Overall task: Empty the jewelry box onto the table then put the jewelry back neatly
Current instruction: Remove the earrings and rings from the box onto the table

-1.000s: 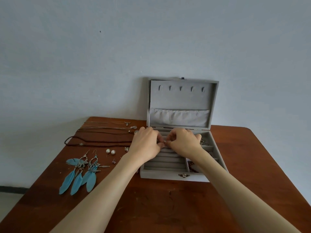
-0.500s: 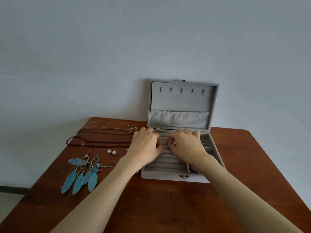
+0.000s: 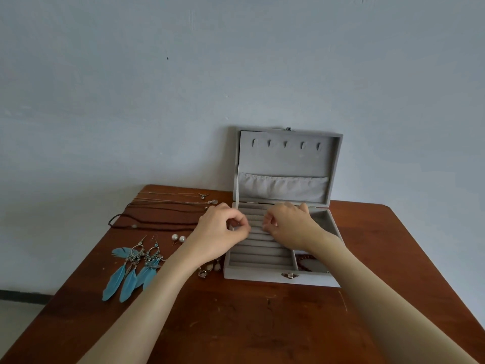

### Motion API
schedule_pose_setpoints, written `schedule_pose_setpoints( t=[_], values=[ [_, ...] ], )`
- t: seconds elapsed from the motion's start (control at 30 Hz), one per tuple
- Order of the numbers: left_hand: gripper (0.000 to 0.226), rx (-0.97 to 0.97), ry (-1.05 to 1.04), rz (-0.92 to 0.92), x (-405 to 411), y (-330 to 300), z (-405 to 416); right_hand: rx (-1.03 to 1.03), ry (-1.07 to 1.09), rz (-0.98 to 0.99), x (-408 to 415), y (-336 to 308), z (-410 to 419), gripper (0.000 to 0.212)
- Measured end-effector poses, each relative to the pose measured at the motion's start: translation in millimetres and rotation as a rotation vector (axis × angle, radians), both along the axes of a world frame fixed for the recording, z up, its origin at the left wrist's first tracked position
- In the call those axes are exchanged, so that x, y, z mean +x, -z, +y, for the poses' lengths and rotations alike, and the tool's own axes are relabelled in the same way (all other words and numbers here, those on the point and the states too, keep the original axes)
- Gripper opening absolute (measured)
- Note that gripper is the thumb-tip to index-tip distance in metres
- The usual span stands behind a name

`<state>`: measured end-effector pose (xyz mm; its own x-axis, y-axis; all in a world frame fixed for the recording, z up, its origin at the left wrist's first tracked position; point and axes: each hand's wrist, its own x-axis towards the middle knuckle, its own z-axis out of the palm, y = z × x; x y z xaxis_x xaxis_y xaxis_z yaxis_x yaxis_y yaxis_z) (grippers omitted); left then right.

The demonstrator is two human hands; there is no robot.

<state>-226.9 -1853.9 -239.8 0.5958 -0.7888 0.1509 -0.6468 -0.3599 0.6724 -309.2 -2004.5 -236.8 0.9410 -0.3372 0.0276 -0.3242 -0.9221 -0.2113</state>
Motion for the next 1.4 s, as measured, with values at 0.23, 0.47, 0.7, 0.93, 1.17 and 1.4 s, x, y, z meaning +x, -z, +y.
schedule_pose_setpoints(
  t=[0.23, 0.47, 0.7, 0.93, 1.17, 1.4],
  values=[
    [0.007, 0.083, -0.097, 0.153, 1, -9, 66, 0.366, -0.136, -0.191, -15, -13, 56, 0.01],
    [0.015, 0.223, -0.187, 0.054, 9, 6, 116, 0.183, -0.181, -0.179, -1, 1, 116, 0.011],
    [0.007, 0.175, -0.237, -0.03, 14, 25, 121, 0.073, -0.145, -0.158, 20, 13, 134, 0.016],
    [0.007, 0.187, -0.23, -0.109, 19, 27, 123, -0.021, -0.192, -0.157, 29, 19, 142, 0.02],
    [0.01, 0.219, -0.214, -0.111, 21, 26, 122, -0.01, -0.202, -0.153, 30, 17, 141, 0.021],
    [0.006, 0.12, -0.181, -0.1, 11, 14, 120, 0.136, -0.198, -0.283, 6, 8, 127, 0.015]
  ],
)
